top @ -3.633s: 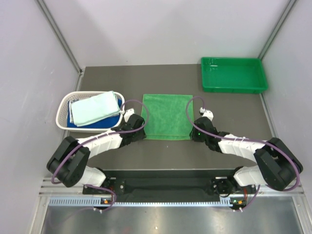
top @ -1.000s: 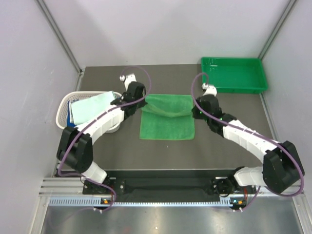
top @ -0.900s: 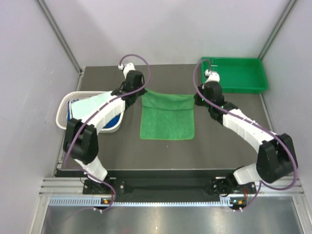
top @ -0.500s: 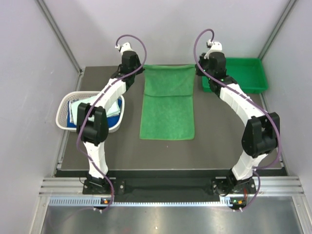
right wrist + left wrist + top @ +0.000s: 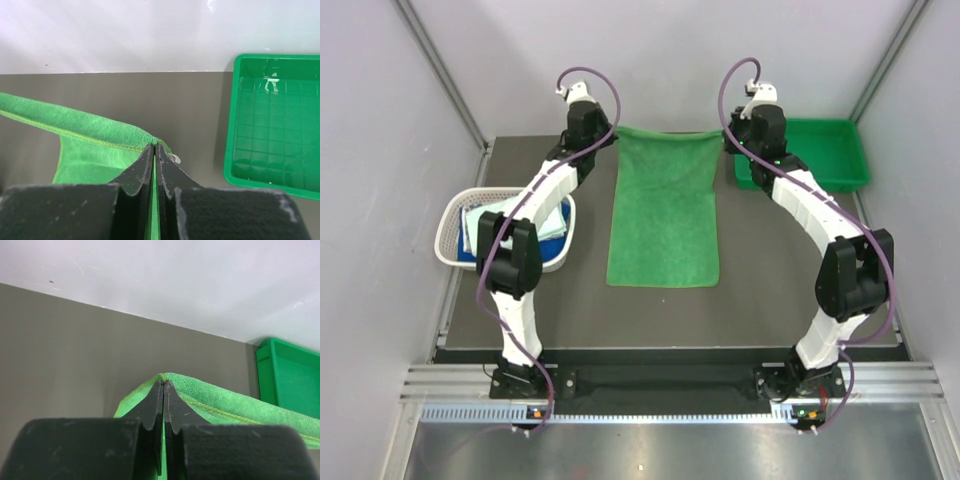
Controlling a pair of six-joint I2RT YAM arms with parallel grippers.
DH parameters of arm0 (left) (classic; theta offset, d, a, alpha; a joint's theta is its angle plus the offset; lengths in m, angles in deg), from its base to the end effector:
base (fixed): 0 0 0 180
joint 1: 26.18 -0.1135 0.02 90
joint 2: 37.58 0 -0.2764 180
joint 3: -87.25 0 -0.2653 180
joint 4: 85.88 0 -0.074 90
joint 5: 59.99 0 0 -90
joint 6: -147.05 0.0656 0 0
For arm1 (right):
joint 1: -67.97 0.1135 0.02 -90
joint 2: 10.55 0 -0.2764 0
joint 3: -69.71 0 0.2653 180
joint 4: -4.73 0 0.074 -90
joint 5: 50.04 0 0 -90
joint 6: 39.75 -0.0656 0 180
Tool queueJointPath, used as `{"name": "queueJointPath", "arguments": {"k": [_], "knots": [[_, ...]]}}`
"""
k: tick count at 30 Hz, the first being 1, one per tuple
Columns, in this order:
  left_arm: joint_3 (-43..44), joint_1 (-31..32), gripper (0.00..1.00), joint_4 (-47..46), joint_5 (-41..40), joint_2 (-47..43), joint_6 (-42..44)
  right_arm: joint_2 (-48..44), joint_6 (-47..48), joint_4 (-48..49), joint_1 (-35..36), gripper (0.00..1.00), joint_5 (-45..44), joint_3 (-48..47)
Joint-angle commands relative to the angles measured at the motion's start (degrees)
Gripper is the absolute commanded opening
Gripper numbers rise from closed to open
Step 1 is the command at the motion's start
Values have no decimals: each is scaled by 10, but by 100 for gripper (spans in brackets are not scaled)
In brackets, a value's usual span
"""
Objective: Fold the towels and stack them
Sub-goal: Fold the towel
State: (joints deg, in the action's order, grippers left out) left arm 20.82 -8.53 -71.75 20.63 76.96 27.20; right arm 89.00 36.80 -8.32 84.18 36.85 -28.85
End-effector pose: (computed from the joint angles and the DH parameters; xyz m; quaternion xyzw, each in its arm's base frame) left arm 0.5121 -0.1517 0.3243 -0.1335 0.7815 -0.1847 0.5809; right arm 0.4489 0.1268 0.3476 -0.0023 0.7881 0.1368 0.6001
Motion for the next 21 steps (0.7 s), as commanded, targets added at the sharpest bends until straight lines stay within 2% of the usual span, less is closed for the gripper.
{"name": "queueJointPath", "arguments": {"k": [1,10,21], "knots": [[-17,-4,0,-36,9,-54,3,-45,6,25,-7,0,2,6],[-97,-3,0,-52,19,-131,-4,-99,-8,25,-7,0,2,59],[-176,-3,0,-62,31,-185,-16,-148,-19,26,-6,0,3,123]]}}
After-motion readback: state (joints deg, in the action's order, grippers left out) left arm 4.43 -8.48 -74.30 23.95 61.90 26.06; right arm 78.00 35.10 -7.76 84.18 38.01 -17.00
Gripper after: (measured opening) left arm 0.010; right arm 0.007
